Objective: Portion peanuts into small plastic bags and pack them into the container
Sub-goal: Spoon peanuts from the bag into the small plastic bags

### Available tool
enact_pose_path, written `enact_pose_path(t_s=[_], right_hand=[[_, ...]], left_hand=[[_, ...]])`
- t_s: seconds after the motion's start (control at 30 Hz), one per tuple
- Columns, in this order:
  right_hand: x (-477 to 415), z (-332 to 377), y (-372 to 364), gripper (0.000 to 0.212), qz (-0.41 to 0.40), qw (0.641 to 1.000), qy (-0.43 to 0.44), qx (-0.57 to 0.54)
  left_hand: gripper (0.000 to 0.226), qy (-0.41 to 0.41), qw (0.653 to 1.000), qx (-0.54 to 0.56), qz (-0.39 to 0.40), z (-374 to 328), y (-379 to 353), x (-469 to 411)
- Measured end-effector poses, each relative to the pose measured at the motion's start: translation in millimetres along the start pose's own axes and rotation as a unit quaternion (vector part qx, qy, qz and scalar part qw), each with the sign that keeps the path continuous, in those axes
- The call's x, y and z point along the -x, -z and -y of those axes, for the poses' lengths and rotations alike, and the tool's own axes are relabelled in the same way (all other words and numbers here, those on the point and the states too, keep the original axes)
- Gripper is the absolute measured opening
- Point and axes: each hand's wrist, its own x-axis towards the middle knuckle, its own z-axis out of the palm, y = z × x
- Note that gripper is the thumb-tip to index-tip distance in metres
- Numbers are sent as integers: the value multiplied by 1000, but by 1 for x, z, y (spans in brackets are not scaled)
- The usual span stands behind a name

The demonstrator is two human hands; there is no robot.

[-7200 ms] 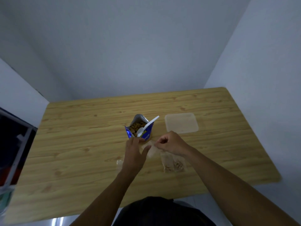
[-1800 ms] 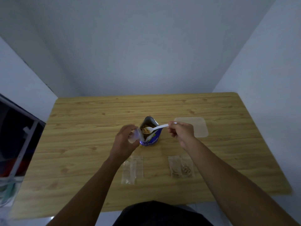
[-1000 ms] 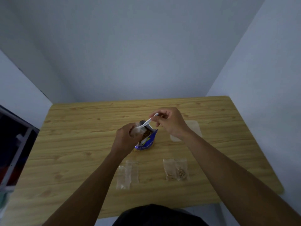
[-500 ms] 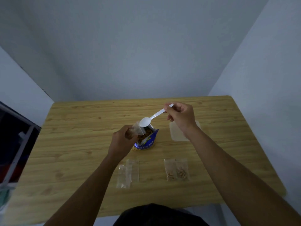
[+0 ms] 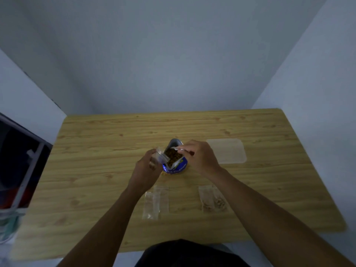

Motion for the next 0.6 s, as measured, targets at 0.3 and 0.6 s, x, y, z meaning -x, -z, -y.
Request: enact_pose_path(t_s=[0.3,0.6], right_hand=[[-6,-1,1,11,-42,986,-153,-58],[-8,7,7,8,-62,957,-254,-122]], left_hand=[[59,-76,995,-62,8,12,-3,-3],[61,-79,995,-58,11,15,-3,-2]])
